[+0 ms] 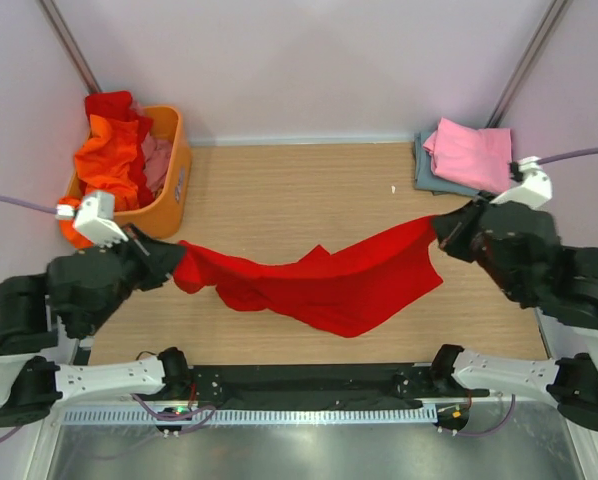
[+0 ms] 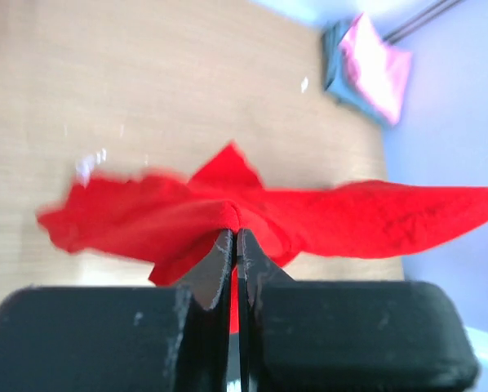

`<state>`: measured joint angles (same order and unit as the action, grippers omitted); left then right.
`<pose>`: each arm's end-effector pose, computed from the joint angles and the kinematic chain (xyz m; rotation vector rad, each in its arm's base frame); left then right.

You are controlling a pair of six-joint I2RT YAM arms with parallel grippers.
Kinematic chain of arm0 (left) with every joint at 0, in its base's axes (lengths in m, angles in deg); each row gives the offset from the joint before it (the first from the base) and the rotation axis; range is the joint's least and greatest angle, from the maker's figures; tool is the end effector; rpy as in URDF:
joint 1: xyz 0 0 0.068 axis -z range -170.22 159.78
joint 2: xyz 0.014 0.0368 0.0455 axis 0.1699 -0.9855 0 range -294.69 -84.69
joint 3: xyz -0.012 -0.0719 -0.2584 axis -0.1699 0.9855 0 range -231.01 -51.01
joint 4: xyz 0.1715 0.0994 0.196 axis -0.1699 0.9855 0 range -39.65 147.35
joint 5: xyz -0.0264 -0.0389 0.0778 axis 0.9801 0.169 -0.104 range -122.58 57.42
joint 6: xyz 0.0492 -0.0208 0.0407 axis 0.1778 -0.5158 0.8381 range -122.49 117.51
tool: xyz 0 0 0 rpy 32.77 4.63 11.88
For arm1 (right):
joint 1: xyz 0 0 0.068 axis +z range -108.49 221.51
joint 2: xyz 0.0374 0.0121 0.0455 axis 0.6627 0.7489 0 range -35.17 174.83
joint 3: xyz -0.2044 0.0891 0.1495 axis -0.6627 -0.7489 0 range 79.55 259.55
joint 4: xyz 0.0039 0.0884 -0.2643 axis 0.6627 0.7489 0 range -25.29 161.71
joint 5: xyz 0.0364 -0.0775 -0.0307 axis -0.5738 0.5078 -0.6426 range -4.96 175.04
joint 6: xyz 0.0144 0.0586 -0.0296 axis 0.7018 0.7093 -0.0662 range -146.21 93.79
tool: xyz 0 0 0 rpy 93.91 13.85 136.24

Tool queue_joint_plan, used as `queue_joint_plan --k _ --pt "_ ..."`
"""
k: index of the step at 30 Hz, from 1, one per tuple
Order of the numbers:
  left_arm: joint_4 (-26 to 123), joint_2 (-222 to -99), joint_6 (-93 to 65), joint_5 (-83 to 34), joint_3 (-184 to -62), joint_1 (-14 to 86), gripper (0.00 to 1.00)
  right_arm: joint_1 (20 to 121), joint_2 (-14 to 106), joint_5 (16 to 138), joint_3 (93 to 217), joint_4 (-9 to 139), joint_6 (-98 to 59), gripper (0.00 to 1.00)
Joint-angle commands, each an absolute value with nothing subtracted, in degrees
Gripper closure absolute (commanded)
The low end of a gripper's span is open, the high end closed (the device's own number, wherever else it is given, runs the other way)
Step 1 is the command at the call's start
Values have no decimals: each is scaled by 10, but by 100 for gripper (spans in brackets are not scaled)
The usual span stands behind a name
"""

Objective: Fold and stack the t-shirts
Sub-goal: Flatten the tshirt out

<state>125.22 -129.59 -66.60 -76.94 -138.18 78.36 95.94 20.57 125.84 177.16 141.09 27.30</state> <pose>0.0661 -0.0658 0.4578 -0.3646 1.9959 -0.6692 0.1009 0.0808 0.4835 0.3752 2.0040 0.4134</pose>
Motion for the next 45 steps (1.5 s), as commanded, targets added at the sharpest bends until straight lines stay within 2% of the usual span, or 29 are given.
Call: queue_joint_plan --k 1,7,13,18,21,24,25,26,28,29,30,32,33,34,35,36,37,38,39,40,41,42,43,45 --pt "1263 -1314 -509 -829 -1477 785 100 961 176 1299 1848 1432 181 99" --pt "1106 -1321 -327 -743 -1564 785 100 960 96 1214 1893 1270 75 99" --pt "1039 -1372 -174 -690 -1674 784 100 928 75 1187 1947 1218 -28 99" --pt "974 -1421 -69 -712 -1689 785 100 915 168 1290 1967 1248 -113 99" --pt "944 -1472 -31 -797 -1695 785 100 915 233 1397 1917 1241 -134 99" --pt "872 -1532 62 -905 -1674 779 100 914 277 1466 1854 1148 -181 99" --pt "867 -1549 76 -908 -1679 762 100 907 298 1474 1849 1098 -211 99" --pt "879 -1572 51 -859 -1696 734 100 892 319 1477 1848 1079 -222 99" --pt "976 -1644 -70 -734 -1762 573 100 767 406 1356 1887 1090 -189 99" --pt "992 -1668 -85 -656 -1771 520 100 721 433 1291 1900 1088 -177 99" --pt "997 -1694 -94 -629 -1778 445 100 674 469 1250 1911 1075 -165 99" --pt "1005 -1815 -115 -571 -1836 374 100 584 600 1171 1940 1054 -134 99" --pt "1040 -1884 -129 -523 -1882 307 100 564 659 1153 2012 1059 -123 99" --pt "1070 -2026 -146 -503 -2011 278 100 533 823 1096 2087 1136 -114 98" --pt "1130 -2111 -189 -467 -2090 229 75 523 915 1065 2329 1206 -94 82" --pt "1126 -2135 -226 -386 -2094 209 40 517 1002 1048 2475 1285 -84 56" --pt "1134 -2147 -258 -322 -2052 190 7 512 1066 1040 2551 1361 -67 14" --pt "1148 -2146 -290 -282 -2028 178 1 513 1009 1024 2378 1329 -60 6" --pt "1127 -2126 -294 -308 -1984 185 0 520 951 1027 2268 1280 -70 0" --pt "1085 -2087 -282 -327 -1848 197 0 525 899 1032 2162 1156 -77 0" --pt "1030 -2014 -276 -351 -1777 208 0 529 812 1027 2022 1107 -79 0" --pt "956 -1980 -277 -344 -1728 219 0 530 788 1024 1995 1075 -74 0" --pt "943 -1958 -281 -332 -1686 221 0 531 774 1022 1985 1080 -73 0" --pt "956 -1921 -280 -338 -1686 232 0 544 744 1029 1990 1105 -76 0"
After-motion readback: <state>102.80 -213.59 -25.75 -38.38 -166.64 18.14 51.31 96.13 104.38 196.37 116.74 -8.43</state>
